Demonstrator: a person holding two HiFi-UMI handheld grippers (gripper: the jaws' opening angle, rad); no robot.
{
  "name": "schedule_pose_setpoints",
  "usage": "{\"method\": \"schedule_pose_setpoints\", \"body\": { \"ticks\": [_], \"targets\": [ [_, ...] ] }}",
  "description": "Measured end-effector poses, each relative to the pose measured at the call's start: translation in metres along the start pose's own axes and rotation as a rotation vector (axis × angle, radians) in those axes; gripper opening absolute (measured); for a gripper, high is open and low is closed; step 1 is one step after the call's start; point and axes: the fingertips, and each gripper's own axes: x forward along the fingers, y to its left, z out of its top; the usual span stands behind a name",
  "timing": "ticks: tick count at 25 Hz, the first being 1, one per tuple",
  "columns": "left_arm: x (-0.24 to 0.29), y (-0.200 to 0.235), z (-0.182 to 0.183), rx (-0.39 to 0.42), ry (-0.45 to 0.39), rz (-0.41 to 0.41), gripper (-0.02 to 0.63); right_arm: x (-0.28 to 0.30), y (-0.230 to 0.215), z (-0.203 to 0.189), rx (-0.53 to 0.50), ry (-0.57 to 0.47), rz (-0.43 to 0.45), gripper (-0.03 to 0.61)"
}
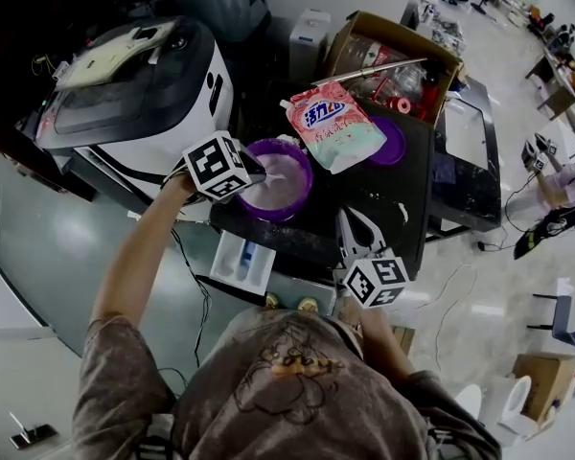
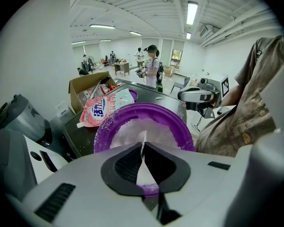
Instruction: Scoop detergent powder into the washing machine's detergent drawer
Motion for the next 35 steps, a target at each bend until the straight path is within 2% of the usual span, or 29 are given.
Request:
{"method": "schedule_pose_setpoints", "body": {
  "ticks": [5, 12, 20, 29, 35],
  "targets": [
    [-0.007, -0.001, 0.004, -0.024, -0.034, 0.015, 0.025, 0.001, 0.006, 0.001, -0.013, 0.006, 0.021, -0.008],
    [-0.014, 0.015, 0.006, -0.051, -0.039, 0.136, 0.023, -0.002, 0.008, 0.002, -0.02, 0.003, 0.024, -0.008],
    [-0.014, 0.024, 0.011, 0.001, 0.006, 0.245, 0.023, -0.007, 0.006, 0.003, -0.021, 0.004, 0.016, -0.008],
    [-0.003, 0.023, 0.014, 0.02, 0.047, 0.232, 0.023, -0.013, 0.001, 0.0, -0.015, 0.006, 0.004, -0.008],
    [0.01, 0.013, 0.015, -0.007, 0.07, 0.14, 0.023, -0.018, -0.003, 0.0, -0.015, 0.004, -0.012, -0.008]
  ]
}}
